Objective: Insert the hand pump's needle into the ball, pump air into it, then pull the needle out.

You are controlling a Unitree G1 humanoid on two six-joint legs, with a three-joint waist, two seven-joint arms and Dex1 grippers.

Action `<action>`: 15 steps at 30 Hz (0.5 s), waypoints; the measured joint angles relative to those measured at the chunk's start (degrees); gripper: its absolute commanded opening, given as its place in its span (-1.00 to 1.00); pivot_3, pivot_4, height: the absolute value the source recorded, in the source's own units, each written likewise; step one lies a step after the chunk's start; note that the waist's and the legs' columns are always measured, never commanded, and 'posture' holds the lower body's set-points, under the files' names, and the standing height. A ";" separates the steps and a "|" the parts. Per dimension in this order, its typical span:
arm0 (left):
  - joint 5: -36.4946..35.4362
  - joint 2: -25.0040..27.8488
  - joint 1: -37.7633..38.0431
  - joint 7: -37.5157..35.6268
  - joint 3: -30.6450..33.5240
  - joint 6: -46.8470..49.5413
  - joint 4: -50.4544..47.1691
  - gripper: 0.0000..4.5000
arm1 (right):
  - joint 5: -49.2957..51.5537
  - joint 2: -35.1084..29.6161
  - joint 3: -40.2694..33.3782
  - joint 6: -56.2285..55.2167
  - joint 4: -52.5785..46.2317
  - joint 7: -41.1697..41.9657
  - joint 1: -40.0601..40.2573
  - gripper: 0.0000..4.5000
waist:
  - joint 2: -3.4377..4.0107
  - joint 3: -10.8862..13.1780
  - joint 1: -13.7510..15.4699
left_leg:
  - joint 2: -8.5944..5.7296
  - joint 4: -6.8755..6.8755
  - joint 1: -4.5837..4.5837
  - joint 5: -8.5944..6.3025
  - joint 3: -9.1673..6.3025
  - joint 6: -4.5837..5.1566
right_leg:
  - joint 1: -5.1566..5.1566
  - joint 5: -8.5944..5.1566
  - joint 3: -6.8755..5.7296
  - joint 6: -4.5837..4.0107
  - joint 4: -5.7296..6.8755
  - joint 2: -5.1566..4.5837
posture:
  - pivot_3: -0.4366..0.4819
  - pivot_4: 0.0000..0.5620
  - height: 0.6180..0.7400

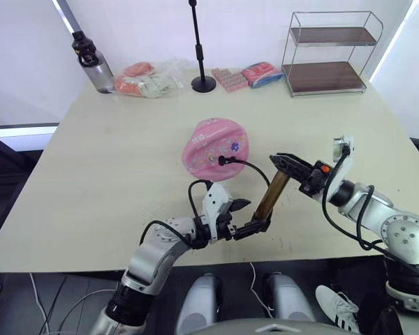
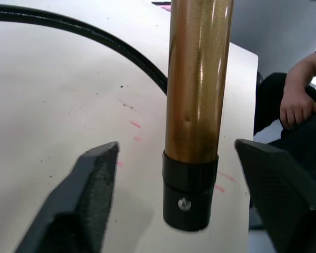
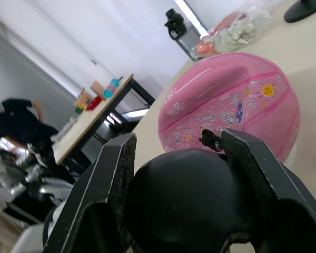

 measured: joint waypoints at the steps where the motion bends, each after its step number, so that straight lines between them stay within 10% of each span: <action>1: -0.03 0.40 -0.05 -0.67 0.02 -0.16 0.02 0.95 | -1.46 -0.10 0.54 -0.66 -0.87 0.84 0.07 -0.09 | 0.00 0.00 0.01 | 0.00 0.00 -0.01 0.00 0.00 0.00 | 0.00 0.00 0.00 0.00 -0.01 0.00 | -0.05 -0.47 1.00; 15: 2.32 4.22 -5.26 -11.37 -2.58 -5.82 8.06 0.95 | -27.89 -5.93 8.14 -22.54 -4.88 21.35 7.79 -0.09 | -0.04 0.02 0.15 | 0.00 -0.02 -0.04 0.00 0.03 0.00 | 0.01 -0.07 -0.04 0.12 -0.15 0.00 | -0.05 -0.47 1.00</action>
